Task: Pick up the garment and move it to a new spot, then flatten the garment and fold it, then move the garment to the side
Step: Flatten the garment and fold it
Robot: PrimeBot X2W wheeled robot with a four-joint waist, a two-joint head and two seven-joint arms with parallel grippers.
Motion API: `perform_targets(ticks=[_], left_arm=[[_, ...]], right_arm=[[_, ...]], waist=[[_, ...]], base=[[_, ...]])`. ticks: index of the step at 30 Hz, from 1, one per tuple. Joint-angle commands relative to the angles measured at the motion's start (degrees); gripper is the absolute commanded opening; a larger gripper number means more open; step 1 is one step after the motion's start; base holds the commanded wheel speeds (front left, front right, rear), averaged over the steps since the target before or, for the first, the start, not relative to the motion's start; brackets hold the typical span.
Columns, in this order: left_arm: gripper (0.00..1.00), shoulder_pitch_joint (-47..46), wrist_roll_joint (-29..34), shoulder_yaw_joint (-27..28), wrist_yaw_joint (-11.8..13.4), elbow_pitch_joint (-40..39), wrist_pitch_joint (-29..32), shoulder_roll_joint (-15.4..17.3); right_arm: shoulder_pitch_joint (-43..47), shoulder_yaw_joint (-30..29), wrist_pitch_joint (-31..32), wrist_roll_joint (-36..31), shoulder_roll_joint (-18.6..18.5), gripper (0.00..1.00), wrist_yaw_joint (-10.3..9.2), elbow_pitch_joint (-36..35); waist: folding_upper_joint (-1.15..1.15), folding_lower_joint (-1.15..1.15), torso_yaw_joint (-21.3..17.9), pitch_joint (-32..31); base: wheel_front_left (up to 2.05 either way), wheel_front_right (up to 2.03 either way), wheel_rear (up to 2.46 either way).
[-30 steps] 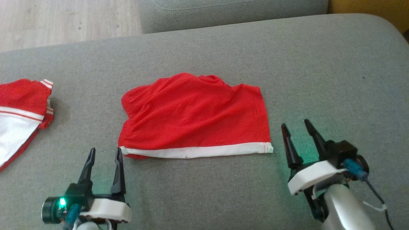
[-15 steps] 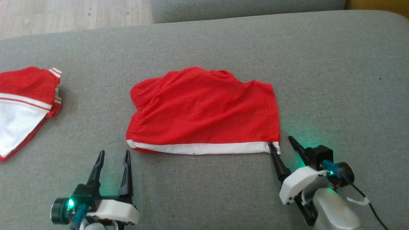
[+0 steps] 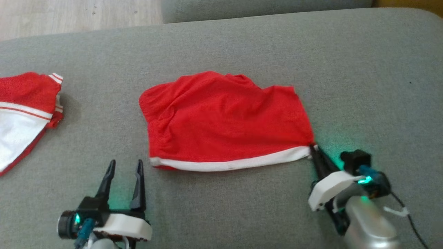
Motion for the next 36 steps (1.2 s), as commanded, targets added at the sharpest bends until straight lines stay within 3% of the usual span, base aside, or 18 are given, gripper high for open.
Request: perform_targets(ticks=[1, 6, 9, 13, 23, 24, 25, 26, 27, 32, 36], left_arm=[[1.00, -1.94, -0.47, 0.88, -0.40, -1.69, -0.29, 0.04], [1.00, -2.49, -4.01, -4.24, -1.28, -0.68, -0.29, 0.01], [1.00, -3.03, -8.70, -10.69, -1.34, -0.48, -0.29, 0.14], [1.00, -3.99, -13.73, -17.52, -1.35, -1.11, -0.29, 2.86], [1.00, -6.57, -16.79, -21.19, -1.37, 0.99, -0.29, 5.91], [0.95, -6.94, -16.90, -21.38, -1.37, 1.32, -0.29, 6.03], [0.72, -7.31, -16.98, -21.65, -1.37, 1.59, -0.29, 6.21], [0.43, -7.68, -17.12, -22.08, -1.37, 1.78, -0.29, 6.40], [0.00, -8.01, -17.32, -22.48, -1.37, 1.91, -0.29, 6.61], [0.00, -9.31, -18.23, -24.52, -1.37, 0.24, -0.29, 8.21], [0.00, -11.10, -13.92, -19.36, -1.37, -7.49, -0.29, 10.76]], right_arm=[[-0.65, -0.51, 0.16, -0.56, -1.27, 0.00, -0.06, -1.03], [-0.41, -3.80, 0.13, -2.15, -1.63, 0.00, -0.06, -4.79], [-0.49, -4.54, 0.13, -2.78, -1.47, 0.00, -0.06, -5.73], [-0.58, -5.14, 0.12, -3.16, -1.23, 0.00, -0.06, -6.32], [-0.62, -4.97, 0.12, -3.04, -0.77, 0.00, -0.06, -7.42], [-0.62, -4.77, 0.12, -2.98, -0.76, 0.00, -0.06, -7.55], [-0.62, -4.53, 0.12, -2.92, -0.74, 0.00, -0.06, -7.63], [-0.63, -4.31, 0.12, -2.83, -0.74, 0.00, -0.06, -7.69], [-0.65, -4.14, 0.12, -2.71, -0.79, 0.00, -0.06, -7.79], [-0.83, -2.97, 0.12, -0.15, -0.90, 0.00, -0.06, -11.13], [-1.67, -0.14, 0.12, 4.58, -1.85, 0.00, -0.06, -16.95]], waist=[[0.00, 0.00, -0.22, 0.11], [0.00, 0.00, -0.82, 0.57], [0.00, 0.00, -1.11, 0.96], [0.00, 0.00, -1.22, 1.50], [0.00, 0.00, -1.65, 2.59], [0.00, 0.00, -1.73, 2.65], [0.00, 0.00, -1.81, 2.68], [0.00, 0.00, -1.87, 2.66], [0.00, 0.00, -1.91, 2.59], [0.00, 0.00, -2.03, 1.55], [0.00, 0.00, -1.97, -0.01]], base=[[0.00, 0.00, 0.00], [0.00, 0.00, 0.00], [0.00, 0.00, 0.00], [0.00, 0.00, 0.00], [0.00, 0.00, 0.00], [0.00, 0.00, 0.00], [0.00, 0.00, 0.00], [0.00, 0.00, 0.00], [0.00, 0.00, 0.00], [0.00, 0.00, 0.00], [0.00, 0.00, 0.00]])
